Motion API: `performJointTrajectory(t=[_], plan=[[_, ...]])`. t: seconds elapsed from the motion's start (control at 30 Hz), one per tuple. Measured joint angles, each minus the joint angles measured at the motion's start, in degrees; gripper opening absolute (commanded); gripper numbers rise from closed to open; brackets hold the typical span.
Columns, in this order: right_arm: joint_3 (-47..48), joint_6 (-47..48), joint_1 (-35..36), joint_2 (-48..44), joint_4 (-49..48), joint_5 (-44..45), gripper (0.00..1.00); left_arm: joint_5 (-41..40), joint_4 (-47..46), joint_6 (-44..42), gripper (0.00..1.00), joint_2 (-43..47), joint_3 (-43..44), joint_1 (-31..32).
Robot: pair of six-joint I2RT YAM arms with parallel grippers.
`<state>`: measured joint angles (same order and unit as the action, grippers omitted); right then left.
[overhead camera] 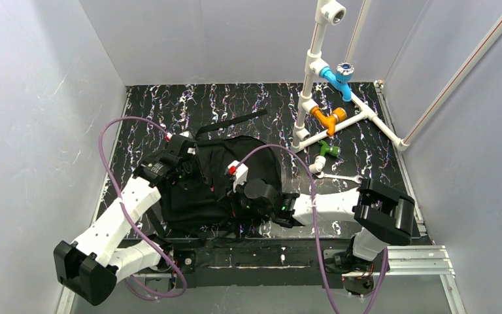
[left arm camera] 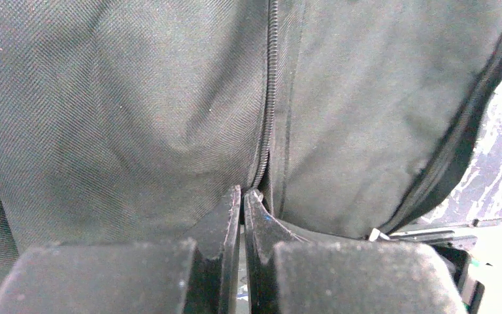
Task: Pack the student bag
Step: Zip the student bag at the center of the board.
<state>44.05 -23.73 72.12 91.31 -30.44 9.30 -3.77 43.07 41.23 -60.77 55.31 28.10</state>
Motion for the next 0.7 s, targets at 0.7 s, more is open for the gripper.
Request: performJointTrajectory(t=[0.7], plan=[[-8.2,7.7,4.7,-3.6,-0.5,-2.1,0.01,0.2,-13.3,-14.9,0.00,-12.4,9.8,-3.4]])
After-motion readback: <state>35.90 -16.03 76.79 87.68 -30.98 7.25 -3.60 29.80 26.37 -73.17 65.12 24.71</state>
